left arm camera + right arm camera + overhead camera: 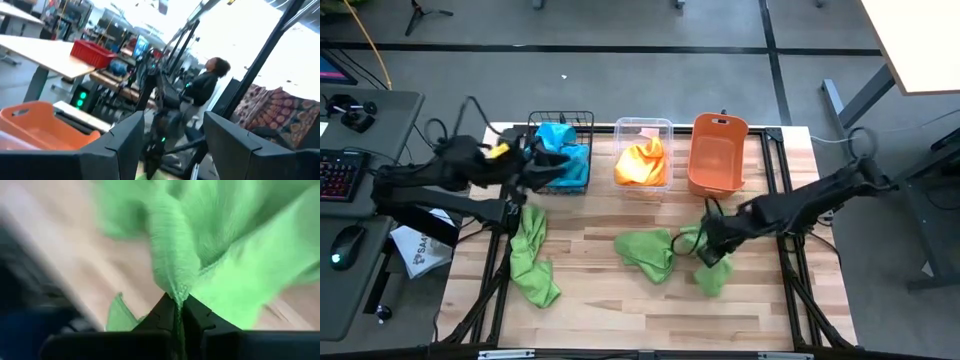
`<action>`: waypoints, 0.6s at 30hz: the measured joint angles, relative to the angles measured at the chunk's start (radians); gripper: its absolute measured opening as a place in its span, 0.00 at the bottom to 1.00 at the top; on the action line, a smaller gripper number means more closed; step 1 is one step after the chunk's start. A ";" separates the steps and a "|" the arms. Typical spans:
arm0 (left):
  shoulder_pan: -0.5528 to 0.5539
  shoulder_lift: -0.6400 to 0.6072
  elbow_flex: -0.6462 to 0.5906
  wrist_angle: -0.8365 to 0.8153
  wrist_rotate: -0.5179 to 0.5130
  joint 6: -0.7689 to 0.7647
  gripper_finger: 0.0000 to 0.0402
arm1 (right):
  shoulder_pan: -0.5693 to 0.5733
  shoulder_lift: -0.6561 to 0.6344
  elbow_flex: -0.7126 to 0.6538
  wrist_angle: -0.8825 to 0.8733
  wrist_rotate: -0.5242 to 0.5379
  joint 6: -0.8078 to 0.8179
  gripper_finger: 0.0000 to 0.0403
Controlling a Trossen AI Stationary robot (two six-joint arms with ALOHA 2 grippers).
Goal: Sort microfiber towel by color & place in baskets
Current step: Put the right green towel into the orange bin
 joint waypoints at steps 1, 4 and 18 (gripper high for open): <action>0.000 -0.014 0.000 0.000 0.000 0.000 0.48 | -0.008 -0.021 0.057 -0.019 0.044 -0.024 0.01; 0.000 -0.045 0.000 0.000 0.000 0.025 0.48 | -0.056 -0.080 0.222 -0.143 0.254 -0.121 0.01; 0.000 -0.045 0.000 -0.001 -0.028 0.060 0.48 | -0.708 -0.220 0.290 -0.206 0.480 -0.681 0.00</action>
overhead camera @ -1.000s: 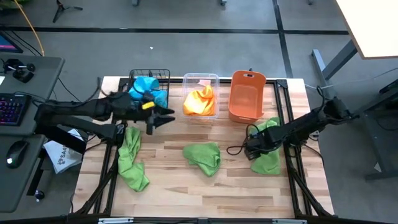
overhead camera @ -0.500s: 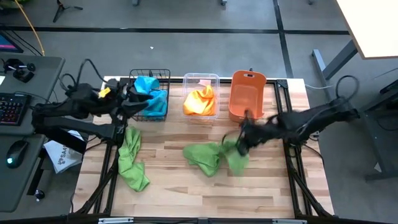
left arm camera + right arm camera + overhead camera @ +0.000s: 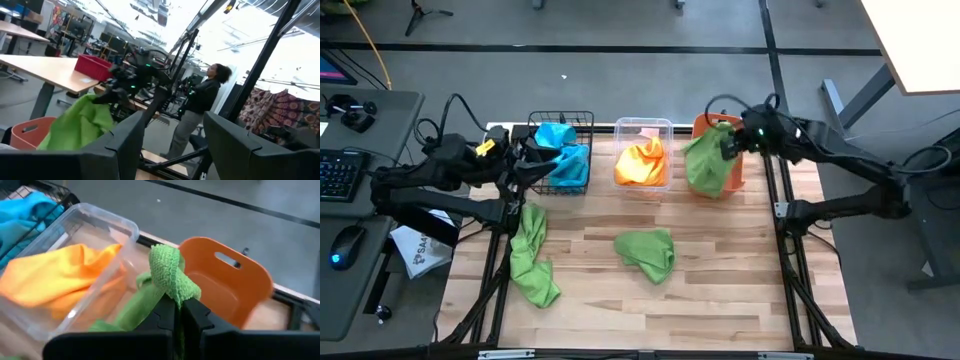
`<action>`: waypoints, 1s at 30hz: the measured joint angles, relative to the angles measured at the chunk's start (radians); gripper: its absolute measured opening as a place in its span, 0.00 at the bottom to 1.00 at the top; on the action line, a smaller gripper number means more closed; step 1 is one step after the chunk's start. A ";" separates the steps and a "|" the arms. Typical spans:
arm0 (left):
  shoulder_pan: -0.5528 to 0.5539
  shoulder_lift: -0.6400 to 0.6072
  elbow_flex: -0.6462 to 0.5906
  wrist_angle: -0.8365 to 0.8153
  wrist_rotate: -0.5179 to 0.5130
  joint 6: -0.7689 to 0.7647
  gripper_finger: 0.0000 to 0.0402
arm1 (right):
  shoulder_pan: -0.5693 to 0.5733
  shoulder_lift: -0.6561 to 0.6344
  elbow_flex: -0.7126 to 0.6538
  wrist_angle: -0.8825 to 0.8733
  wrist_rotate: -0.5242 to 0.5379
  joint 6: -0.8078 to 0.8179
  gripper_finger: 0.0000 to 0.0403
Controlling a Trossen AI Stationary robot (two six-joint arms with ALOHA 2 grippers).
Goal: Sort microfiber towel by color & place in baskets
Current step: Put the right green towel into the orange bin
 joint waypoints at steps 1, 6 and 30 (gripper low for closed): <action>0.000 0.004 0.000 0.000 0.000 -0.001 0.48 | -0.042 0.005 -0.027 0.055 -0.043 -0.036 0.00; 0.000 0.015 0.000 -0.001 -0.006 -0.032 0.48 | -0.193 0.047 -0.137 0.151 0.020 -0.061 0.00; 0.000 0.019 0.000 -0.001 -0.087 0.003 0.48 | -0.115 0.061 0.056 0.311 0.272 -0.258 0.00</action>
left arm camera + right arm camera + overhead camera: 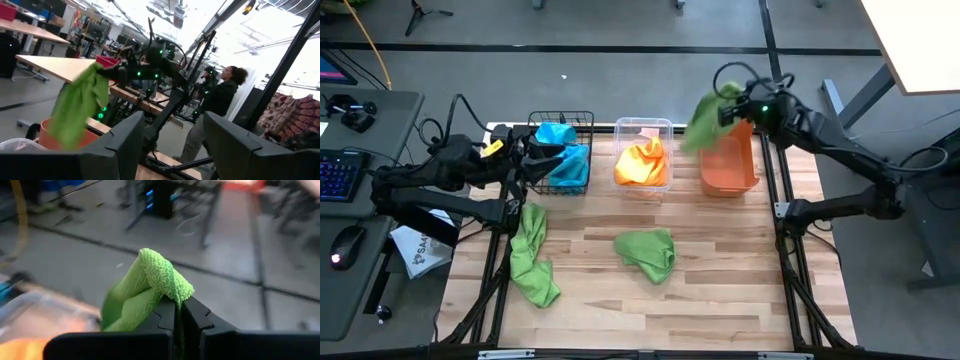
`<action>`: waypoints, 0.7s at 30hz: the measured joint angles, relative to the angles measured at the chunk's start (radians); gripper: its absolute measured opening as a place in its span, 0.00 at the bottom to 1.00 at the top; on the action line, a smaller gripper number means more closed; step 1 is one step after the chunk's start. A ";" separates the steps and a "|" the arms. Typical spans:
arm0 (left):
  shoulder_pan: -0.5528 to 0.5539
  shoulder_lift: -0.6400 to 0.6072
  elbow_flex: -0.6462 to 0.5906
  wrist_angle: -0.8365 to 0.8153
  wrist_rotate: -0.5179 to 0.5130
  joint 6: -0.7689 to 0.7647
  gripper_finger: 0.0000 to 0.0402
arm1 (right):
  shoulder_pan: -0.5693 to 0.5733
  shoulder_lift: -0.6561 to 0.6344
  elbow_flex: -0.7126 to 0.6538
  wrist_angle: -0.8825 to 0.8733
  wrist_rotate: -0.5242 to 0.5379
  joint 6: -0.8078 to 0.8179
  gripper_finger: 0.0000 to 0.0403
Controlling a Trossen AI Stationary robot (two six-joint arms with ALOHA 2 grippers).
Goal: Sort microfiber towel by color & place in baskets
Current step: Put the right green towel into the orange bin
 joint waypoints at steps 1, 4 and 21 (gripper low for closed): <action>0.000 0.000 0.000 0.001 0.000 -0.002 0.48 | -0.006 0.000 0.019 -0.007 0.025 -0.022 0.00; 0.000 0.000 0.000 0.001 0.000 -0.001 0.48 | -0.031 0.000 0.067 -0.053 0.034 -0.061 0.00; 0.000 0.000 0.000 0.001 -0.026 0.013 0.48 | 0.081 -0.025 -0.362 0.017 -0.250 0.255 0.00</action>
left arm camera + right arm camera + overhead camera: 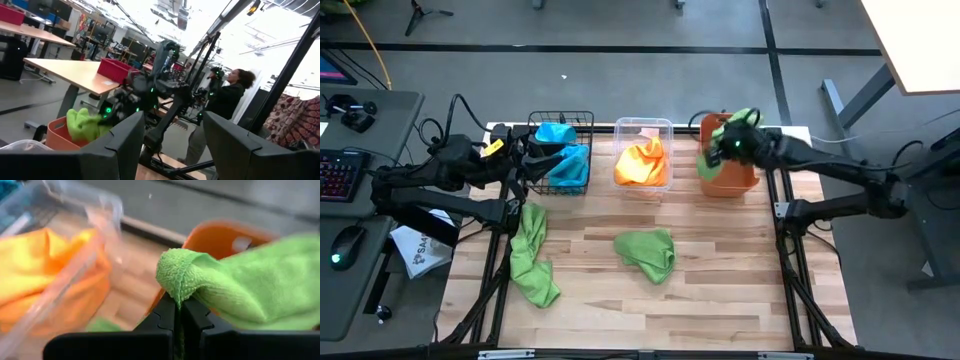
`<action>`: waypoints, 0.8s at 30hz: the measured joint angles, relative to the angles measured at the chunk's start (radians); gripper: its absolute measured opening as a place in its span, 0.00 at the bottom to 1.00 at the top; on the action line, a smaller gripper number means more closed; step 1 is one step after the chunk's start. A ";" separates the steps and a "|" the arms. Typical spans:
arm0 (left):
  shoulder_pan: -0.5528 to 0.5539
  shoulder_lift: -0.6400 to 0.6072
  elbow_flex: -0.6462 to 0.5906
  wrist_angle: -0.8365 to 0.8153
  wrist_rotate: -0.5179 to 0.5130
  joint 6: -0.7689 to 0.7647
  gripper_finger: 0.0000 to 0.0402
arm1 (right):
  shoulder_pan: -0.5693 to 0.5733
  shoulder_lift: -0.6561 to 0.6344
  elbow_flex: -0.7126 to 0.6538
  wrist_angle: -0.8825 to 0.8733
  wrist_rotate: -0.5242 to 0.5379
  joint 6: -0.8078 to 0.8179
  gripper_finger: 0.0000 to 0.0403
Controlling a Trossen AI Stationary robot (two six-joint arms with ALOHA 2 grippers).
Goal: Sort microfiber towel by color & place in baskets
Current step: Put the right green towel into the orange bin
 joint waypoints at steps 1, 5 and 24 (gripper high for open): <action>0.000 0.000 0.000 0.000 0.000 0.000 0.48 | 0.008 0.000 -0.030 0.025 -0.023 0.031 0.00; 0.000 0.000 0.000 0.000 0.000 -0.016 0.48 | 0.036 -0.009 -0.075 0.090 -0.155 0.112 0.00; 0.000 0.000 0.000 0.000 -0.007 0.003 0.48 | 0.066 -0.009 0.208 -0.345 0.117 0.080 0.00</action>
